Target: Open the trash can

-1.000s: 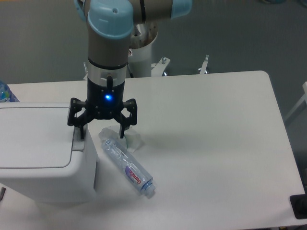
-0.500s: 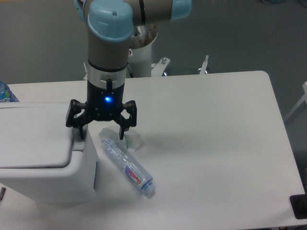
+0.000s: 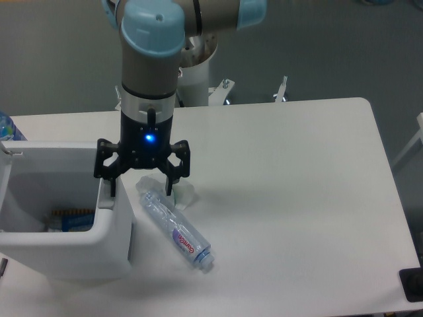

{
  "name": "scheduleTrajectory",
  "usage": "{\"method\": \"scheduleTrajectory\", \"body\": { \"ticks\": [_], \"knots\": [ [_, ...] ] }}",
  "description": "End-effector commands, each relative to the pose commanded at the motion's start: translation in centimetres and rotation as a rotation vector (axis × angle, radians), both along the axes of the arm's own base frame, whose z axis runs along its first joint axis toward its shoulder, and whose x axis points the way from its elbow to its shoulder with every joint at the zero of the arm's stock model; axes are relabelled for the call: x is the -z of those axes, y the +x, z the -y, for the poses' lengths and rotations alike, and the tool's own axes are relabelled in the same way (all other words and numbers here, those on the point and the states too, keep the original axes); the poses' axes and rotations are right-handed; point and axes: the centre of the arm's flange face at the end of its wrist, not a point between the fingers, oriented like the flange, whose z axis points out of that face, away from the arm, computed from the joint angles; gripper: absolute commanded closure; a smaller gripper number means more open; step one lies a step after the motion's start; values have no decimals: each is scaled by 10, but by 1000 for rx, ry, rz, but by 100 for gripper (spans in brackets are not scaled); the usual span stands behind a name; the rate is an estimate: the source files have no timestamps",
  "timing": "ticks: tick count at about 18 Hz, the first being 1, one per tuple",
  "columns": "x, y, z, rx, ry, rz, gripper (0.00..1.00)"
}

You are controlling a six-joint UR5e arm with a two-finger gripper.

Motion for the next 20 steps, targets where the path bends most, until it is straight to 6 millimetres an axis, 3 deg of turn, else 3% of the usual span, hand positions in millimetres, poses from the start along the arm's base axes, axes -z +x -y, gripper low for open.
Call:
{"method": "scheduleTrajectory", "body": {
  "ticks": [3,5,9,14,20],
  "knots": [
    [-26,-27,16,-80,-39,-127,0],
    [-34,-40,26,-83,-111,-240,0],
    [-30,-60,46,-7,-324,-423,0],
    [-11,-92,81,205,-533,-437,0],
    [-11,-123,148,387,-652,-393,0]
  ]
}}
